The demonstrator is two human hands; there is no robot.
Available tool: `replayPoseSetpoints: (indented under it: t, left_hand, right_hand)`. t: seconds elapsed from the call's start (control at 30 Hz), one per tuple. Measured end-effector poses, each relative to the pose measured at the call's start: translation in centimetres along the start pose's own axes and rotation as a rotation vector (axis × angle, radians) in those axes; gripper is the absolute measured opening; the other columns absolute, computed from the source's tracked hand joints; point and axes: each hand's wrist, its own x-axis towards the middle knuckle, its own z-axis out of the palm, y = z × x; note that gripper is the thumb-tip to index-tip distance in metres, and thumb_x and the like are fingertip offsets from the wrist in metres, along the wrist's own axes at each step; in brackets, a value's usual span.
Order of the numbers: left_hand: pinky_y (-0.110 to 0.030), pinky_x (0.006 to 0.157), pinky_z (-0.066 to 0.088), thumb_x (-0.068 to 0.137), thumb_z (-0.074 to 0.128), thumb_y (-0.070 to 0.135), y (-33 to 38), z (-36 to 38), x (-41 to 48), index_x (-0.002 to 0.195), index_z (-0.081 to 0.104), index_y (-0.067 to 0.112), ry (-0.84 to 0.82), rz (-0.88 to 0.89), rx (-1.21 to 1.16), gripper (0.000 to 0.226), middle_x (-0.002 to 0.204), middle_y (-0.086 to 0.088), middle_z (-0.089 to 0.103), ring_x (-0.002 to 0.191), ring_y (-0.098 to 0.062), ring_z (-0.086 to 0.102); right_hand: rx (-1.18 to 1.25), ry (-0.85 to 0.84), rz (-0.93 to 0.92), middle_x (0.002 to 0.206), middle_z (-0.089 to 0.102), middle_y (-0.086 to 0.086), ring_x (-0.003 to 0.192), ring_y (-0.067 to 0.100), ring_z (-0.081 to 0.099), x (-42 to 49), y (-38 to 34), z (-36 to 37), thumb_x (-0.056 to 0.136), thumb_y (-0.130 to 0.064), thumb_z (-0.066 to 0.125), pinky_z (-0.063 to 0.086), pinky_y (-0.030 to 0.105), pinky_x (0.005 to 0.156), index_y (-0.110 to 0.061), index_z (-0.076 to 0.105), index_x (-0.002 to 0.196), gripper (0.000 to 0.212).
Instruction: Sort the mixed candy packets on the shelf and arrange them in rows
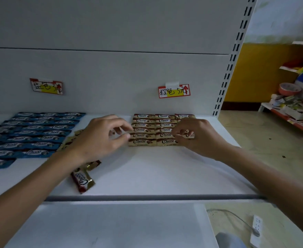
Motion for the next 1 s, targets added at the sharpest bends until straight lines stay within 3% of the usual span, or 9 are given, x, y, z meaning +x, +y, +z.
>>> replayPoseSetpoints:
  t: [0.1,0.3,0.43,0.6,0.73,0.8,0.87,0.93,1.0]
  left_hand:
    - [-0.006,0.074,0.035,0.084,0.065,0.021,-2.4,-2.0,-2.8,0.101,0.066,0.027,0.019,-0.102,0.055,0.018,0.099,0.016,0.059,0.089,0.003,0.054]
    - [-0.021,0.080,0.037,0.086,0.063,0.021,-6.0,-4.8,-6.0,0.112,0.062,0.027,0.029,-0.269,0.142,0.026,0.114,0.011,0.057,0.100,-0.006,0.049]
    - [-0.015,0.075,0.035,0.088,0.061,0.024,-7.4,-4.9,-6.0,0.122,0.058,0.024,-0.016,-0.299,0.183,0.034,0.119,0.012,0.053,0.102,-0.003,0.044]
    - [-0.018,0.077,0.034,0.089,0.059,0.028,-7.7,-4.5,-4.5,0.121,0.059,0.021,-0.033,-0.269,0.172,0.033,0.118,0.007,0.059,0.097,-0.003,0.048]
    - [-0.020,0.078,0.036,0.086,0.063,0.023,-7.9,-4.1,-3.8,0.121,0.060,0.021,-0.068,-0.272,0.137,0.035,0.113,0.006,0.058,0.100,-0.007,0.051]
    - [-0.020,0.073,0.035,0.085,0.065,0.021,-8.1,-4.1,-3.6,0.117,0.062,0.020,-0.046,-0.267,0.125,0.033,0.104,0.006,0.055,0.097,-0.010,0.051]
    - [-0.015,0.068,0.034,0.084,0.067,0.019,-8.1,-4.2,-3.5,0.112,0.066,0.018,-0.001,-0.245,0.113,0.028,0.099,0.006,0.056,0.091,-0.010,0.052]
    - [-0.007,0.065,0.034,0.083,0.068,0.018,-7.9,-4.2,-3.6,0.104,0.069,0.017,0.046,-0.225,0.059,0.021,0.094,0.009,0.060,0.082,-0.003,0.054]
    - [-0.006,0.063,0.038,0.083,0.068,0.018,-7.5,-4.3,-3.7,0.091,0.070,0.020,0.084,-0.233,-0.046,0.009,0.086,0.014,0.065,0.077,0.004,0.058]
  right_hand:
    - [0.004,-0.056,-0.072,0.093,0.064,-0.005,0.077,0.002,0.051,1.6,-2.6,1.8,0.081,-0.008,0.067,0.037,0.003,0.066,-0.011,0.072,0.097,0.017]
    - [0.057,-0.177,-0.223,0.107,0.066,-0.001,0.086,0.003,0.054,5.4,-7.4,5.5,0.083,-0.008,0.065,0.037,0.005,0.076,-0.011,0.066,0.111,0.027]
    - [0.031,-0.206,-0.233,0.121,0.061,0.000,0.100,0.007,0.054,7.5,-9.5,7.4,0.088,-0.013,0.060,0.035,0.009,0.080,-0.015,0.058,0.123,0.035]
    - [-0.023,-0.255,-0.220,0.125,0.060,0.000,0.114,0.018,0.054,9.8,-10.6,9.5,0.089,-0.013,0.055,0.044,0.029,0.093,-0.019,0.054,0.127,0.038]
    - [-0.050,-0.277,-0.193,0.121,0.061,0.002,0.111,0.019,0.053,10.1,-10.3,9.6,0.090,-0.018,0.056,0.044,0.036,0.091,-0.023,0.054,0.130,0.040]
    - [-0.046,-0.262,-0.215,0.115,0.063,0.001,0.104,0.015,0.054,10.1,-10.1,9.3,0.090,-0.018,0.057,0.046,0.033,0.086,-0.023,0.058,0.126,0.036]
    - [0.010,-0.230,-0.221,0.108,0.066,0.001,0.093,0.012,0.057,10.1,-10.0,9.2,0.087,-0.012,0.060,0.045,0.022,0.076,-0.019,0.066,0.115,0.029]
    - [0.119,-0.206,-0.188,0.098,0.070,0.001,0.075,0.005,0.058,10.1,-9.7,9.3,0.083,-0.006,0.064,0.039,0.006,0.065,-0.014,0.072,0.101,0.021]
    - [0.209,-0.196,-0.117,0.093,0.071,0.000,0.069,-0.001,0.055,10.0,-9.6,9.3,0.082,-0.005,0.065,0.038,0.002,0.064,-0.014,0.073,0.092,0.016]
